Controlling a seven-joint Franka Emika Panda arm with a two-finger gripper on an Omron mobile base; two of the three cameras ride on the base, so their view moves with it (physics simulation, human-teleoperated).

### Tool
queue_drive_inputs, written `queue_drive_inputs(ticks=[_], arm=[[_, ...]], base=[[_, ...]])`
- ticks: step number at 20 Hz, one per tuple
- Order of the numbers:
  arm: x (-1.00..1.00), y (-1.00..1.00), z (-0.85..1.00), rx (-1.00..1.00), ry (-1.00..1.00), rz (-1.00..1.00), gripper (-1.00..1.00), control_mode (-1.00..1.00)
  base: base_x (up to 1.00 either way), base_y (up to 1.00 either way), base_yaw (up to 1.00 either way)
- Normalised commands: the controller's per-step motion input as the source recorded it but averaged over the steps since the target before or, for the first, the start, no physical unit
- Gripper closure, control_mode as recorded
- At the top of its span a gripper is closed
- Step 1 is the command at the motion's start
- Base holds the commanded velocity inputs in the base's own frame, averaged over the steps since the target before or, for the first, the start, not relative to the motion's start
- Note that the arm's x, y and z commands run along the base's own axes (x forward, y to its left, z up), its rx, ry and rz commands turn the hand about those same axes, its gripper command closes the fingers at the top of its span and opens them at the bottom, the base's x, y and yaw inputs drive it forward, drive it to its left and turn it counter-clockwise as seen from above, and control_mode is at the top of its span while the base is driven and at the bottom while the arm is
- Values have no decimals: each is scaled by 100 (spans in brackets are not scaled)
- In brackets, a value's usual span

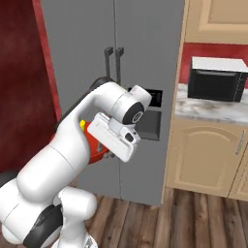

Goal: Place the cup inside the bowl on the dining table and move the bowl to any counter.

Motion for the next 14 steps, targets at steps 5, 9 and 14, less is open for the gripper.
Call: queue_drive_inputs(ticks=[5, 9, 14], arm=[[0, 0, 0, 0, 0, 0, 100, 100], [0, 0, 0, 0, 0, 0, 100, 100], [0, 0, 0, 0, 0, 0, 100, 100]], base=[[32, -63, 2], [37, -65, 2], [38, -65, 2]])
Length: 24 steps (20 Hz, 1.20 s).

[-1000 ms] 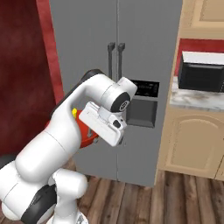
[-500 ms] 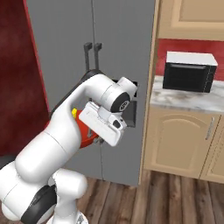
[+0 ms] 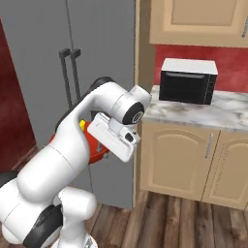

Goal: Place the cup inside the bowl on the dining table and move the bowl to any counter.

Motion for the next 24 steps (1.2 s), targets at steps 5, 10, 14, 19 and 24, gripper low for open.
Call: queue_drive_inputs(ticks=[5, 10, 14, 19, 24], arm=[[0, 0, 0, 0, 0, 0, 100, 100], [0, 0, 0, 0, 0, 0, 100, 100], [0, 0, 0, 0, 0, 0, 100, 100], [0, 0, 0, 0, 0, 0, 100, 100], [0, 0, 0, 0, 0, 0, 100, 100]], base=[[34, -63, 2], [29, -66, 1], [33, -62, 1], [36, -58, 1], [38, -64, 0]])
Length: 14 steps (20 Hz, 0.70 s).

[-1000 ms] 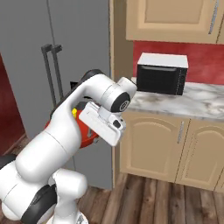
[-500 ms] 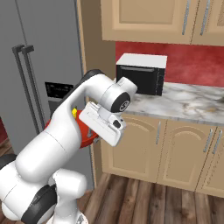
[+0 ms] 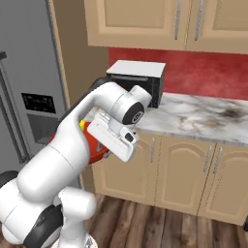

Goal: Place the cup inside the bowl on the dining table and move the bowl to any counter.

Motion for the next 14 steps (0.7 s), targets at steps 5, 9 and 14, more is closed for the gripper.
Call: queue_drive_inputs(ticks=[5, 9, 14], arm=[[0, 0, 0, 0, 0, 0, 100, 100], [0, 0, 0, 0, 0, 0, 100, 100], [0, 0, 0, 0, 0, 0, 100, 100]], base=[[38, -67, 0], [40, -63, 0], [45, -47, 0]])
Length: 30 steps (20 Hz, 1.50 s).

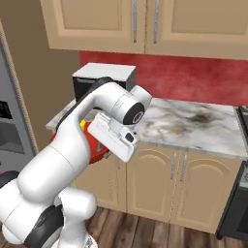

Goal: Place the cup inside the bowl on the dining table and move the bowl to any counter.

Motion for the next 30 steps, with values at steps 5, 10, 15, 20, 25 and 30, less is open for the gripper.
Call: queue_drive_inputs(ticks=[5, 10, 15, 20, 25, 30], arm=[[0, 0, 0, 0, 0, 0, 100, 100], [0, 0, 0, 0, 0, 0, 100, 100], [0, 0, 0, 0, 0, 0, 100, 100], [0, 0, 0, 0, 0, 0, 100, 100], [0, 0, 0, 0, 0, 0, 100, 100], [0, 0, 0, 0, 0, 0, 100, 100]], base=[[59, -46, 0], [89, -53, 0], [76, -48, 0], [14, -13, 0], [0, 0, 0], [0, 0, 0]])
